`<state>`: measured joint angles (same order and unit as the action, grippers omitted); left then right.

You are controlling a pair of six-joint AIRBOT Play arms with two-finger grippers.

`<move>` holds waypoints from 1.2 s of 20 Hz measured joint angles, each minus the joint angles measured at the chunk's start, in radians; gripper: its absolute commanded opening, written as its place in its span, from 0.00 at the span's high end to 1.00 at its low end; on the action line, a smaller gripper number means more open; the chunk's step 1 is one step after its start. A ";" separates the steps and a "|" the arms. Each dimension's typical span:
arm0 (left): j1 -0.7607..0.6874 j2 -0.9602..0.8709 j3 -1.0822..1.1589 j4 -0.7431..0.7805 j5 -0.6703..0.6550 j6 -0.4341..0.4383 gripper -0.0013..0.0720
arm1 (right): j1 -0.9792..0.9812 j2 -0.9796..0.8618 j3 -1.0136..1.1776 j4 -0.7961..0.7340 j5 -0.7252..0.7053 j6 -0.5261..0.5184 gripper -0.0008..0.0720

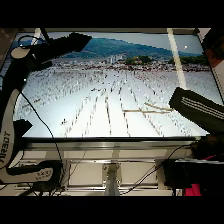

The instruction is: Fold the clothes and pants, and hang the long-sleeved shirts on hangers.

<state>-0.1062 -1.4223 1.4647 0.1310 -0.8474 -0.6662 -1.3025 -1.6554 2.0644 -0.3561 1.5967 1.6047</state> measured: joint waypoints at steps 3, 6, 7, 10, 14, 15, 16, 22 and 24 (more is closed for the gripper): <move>0.010 0.053 0.000 0.130 0.009 -0.027 0.97 | 0.201 0.064 0.006 0.182 -0.023 -0.045 0.98; 0.040 0.156 0.001 0.348 0.009 -0.179 0.97 | 0.449 0.121 0.015 0.271 -0.061 -0.087 0.98; 0.055 0.201 0.001 0.424 0.003 -0.234 0.97 | 0.526 0.135 0.017 0.283 -0.079 -0.097 0.98; 0.108 0.334 0.001 0.579 -0.037 -0.357 0.97 | 0.745 0.164 0.019 0.304 -0.135 -0.115 0.98; 0.173 0.496 0.001 0.663 -0.098 -0.461 0.97 | 0.964 0.176 0.019 0.301 -0.170 -0.126 0.98; 0.185 0.529 0.001 0.676 -0.117 -0.481 0.97 | 1.007 0.178 0.019 0.298 -0.173 -0.127 0.98; 0.195 0.558 0.002 0.684 -0.134 -0.492 0.97 | 1.041 0.179 0.019 0.294 -0.177 -0.128 0.98; 0.215 0.658 0.002 0.702 -0.183 -0.531 0.97 | 1.161 0.180 0.019 0.275 -0.181 -0.130 0.98; 0.217 0.672 0.002 0.703 -0.187 -0.535 0.97 | 1.172 0.181 0.019 0.273 -0.181 -0.130 0.98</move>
<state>0.1108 -0.7506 1.4662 0.8345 -1.0344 -1.2011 -0.1310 -1.4746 2.0838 -0.0830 1.4158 1.4746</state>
